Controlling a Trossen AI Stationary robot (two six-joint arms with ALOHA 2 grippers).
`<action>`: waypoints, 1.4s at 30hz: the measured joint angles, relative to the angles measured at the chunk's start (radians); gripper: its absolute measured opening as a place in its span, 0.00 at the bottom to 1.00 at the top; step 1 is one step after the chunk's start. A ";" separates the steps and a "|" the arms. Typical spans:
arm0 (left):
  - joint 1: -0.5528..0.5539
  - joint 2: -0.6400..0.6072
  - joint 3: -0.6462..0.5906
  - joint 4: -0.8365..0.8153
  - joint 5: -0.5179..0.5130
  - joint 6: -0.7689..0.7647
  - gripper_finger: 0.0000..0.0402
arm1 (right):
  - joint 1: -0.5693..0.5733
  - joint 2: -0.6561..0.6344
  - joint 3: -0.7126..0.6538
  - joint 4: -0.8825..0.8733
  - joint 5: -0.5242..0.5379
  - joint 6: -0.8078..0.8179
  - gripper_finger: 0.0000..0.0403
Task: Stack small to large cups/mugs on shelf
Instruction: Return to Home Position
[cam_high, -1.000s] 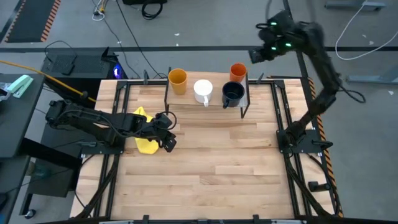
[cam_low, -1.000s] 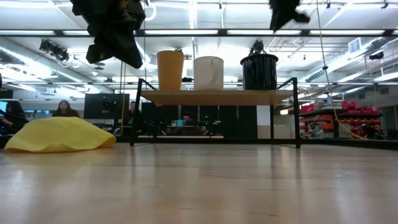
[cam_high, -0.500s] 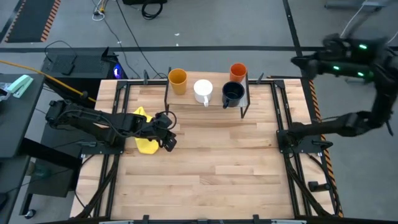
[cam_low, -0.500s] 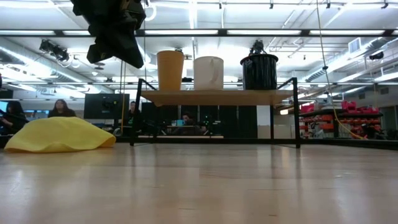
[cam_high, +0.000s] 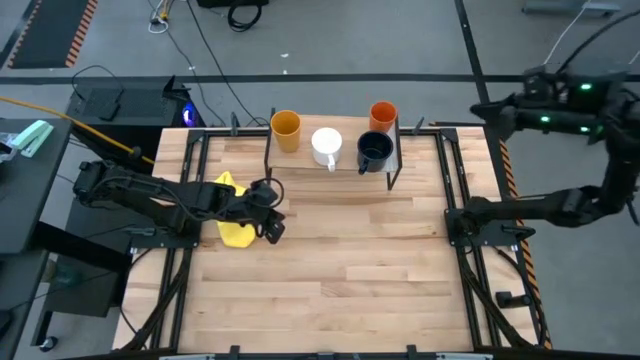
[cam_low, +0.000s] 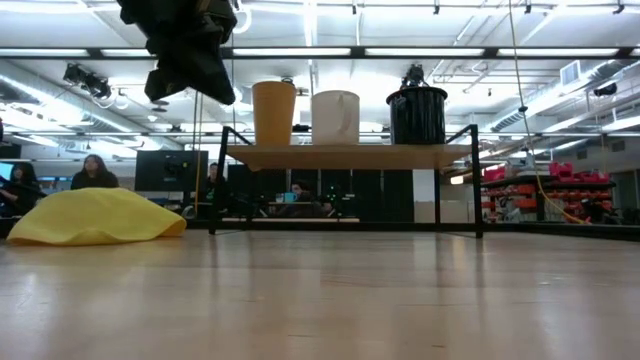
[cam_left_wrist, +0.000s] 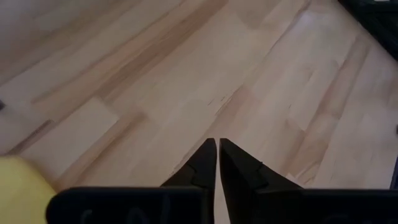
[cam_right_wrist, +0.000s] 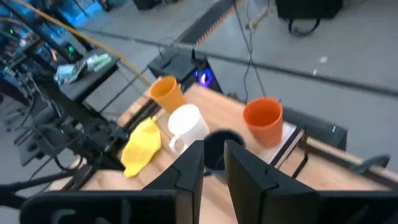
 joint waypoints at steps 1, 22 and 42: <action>0.000 0.000 0.000 0.013 -0.004 0.019 0.07 | 0.000 -0.006 -0.032 0.010 -0.009 0.010 0.18; 0.076 -0.145 0.000 0.300 -0.052 0.343 0.07 | 0.000 -0.754 -1.257 1.133 -0.363 0.390 0.18; 0.094 -0.642 -0.001 0.072 -0.173 0.403 0.07 | 0.143 -0.801 -1.643 1.687 -0.388 0.517 0.18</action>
